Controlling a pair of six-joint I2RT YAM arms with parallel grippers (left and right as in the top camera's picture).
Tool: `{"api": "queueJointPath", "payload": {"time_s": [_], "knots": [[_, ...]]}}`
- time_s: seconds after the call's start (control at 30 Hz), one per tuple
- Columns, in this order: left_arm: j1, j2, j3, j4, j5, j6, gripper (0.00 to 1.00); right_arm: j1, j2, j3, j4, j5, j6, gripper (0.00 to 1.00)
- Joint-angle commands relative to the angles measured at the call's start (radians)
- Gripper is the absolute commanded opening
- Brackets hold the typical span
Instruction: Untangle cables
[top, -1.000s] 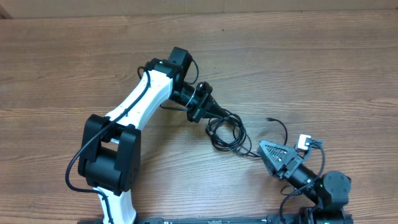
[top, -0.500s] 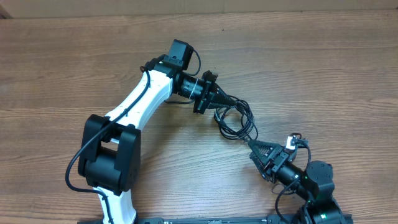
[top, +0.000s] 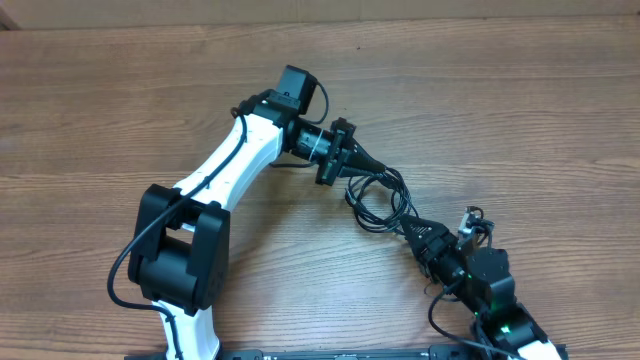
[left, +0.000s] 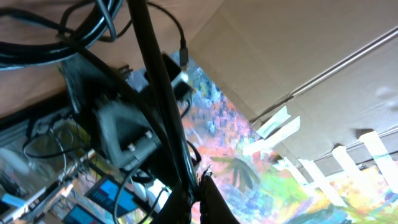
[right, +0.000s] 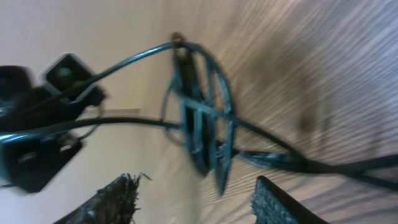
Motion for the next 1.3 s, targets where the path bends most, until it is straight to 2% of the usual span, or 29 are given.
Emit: {"api": "queueJointPath", "payload": {"time_s": [0.0, 0.17, 0.27, 0.33, 0.37, 0.5, 0.53, 0.7, 0.97, 1.03, 1.13, 1.27], "knots": [[-0.014, 0.01, 0.021, 0.004, 0.049, -0.053, 0.04, 0.017, 0.107, -0.011, 0.066, 0.03, 0.026, 0.57], [-0.014, 0.01, 0.021, 0.006, 0.071, -0.066, 0.04, 0.048, 0.279, -0.01, 0.257, 0.036, 0.027, 0.57], [-0.018, 0.01, 0.021, 0.006, 0.09, -0.079, 0.04, 0.048, 0.393, -0.009, 0.294, 0.069, 0.106, 0.52], [-0.021, 0.01, 0.021, 0.006, 0.09, -0.08, 0.04, 0.048, 0.469, -0.004, 0.35, 0.073, 0.104, 0.5], [-0.022, 0.01, 0.021, 0.006, 0.09, -0.08, 0.04, 0.048, 0.497, -0.001, 0.378, 0.074, 0.082, 0.47], [-0.024, 0.01, 0.021, 0.007, 0.086, -0.069, 0.04, 0.048, 0.598, 0.024, 0.482, 0.067, -0.04, 0.09], [-0.024, 0.01, 0.021, 0.007, 0.083, -0.055, 0.04, 0.048, 0.605, 0.029, 0.503, 0.05, -0.058, 0.04], [-0.005, 0.01, 0.021, 0.007, 0.005, 0.048, 0.04, 0.042, 0.577, 0.031, 0.586, -0.062, -0.149, 0.04], [0.064, 0.01, 0.021, 0.006, -0.273, 0.313, 0.04, -0.12, 0.416, 0.031, 0.597, -0.401, -0.223, 0.04], [0.079, 0.01, 0.021, -0.001, -0.373, 0.357, 0.08, -0.187, 0.369, 0.035, 0.597, -0.484, -0.222, 0.04], [0.093, 0.01, 0.021, -0.04, -0.603, 0.424, 0.09, -0.301, 0.305, 0.06, 0.596, -0.618, -0.222, 0.04], [0.092, 0.01, 0.021, -0.155, -0.943, 0.468, 0.04, -0.434, 0.26, 0.139, 0.593, -0.789, -0.219, 0.04]]}}
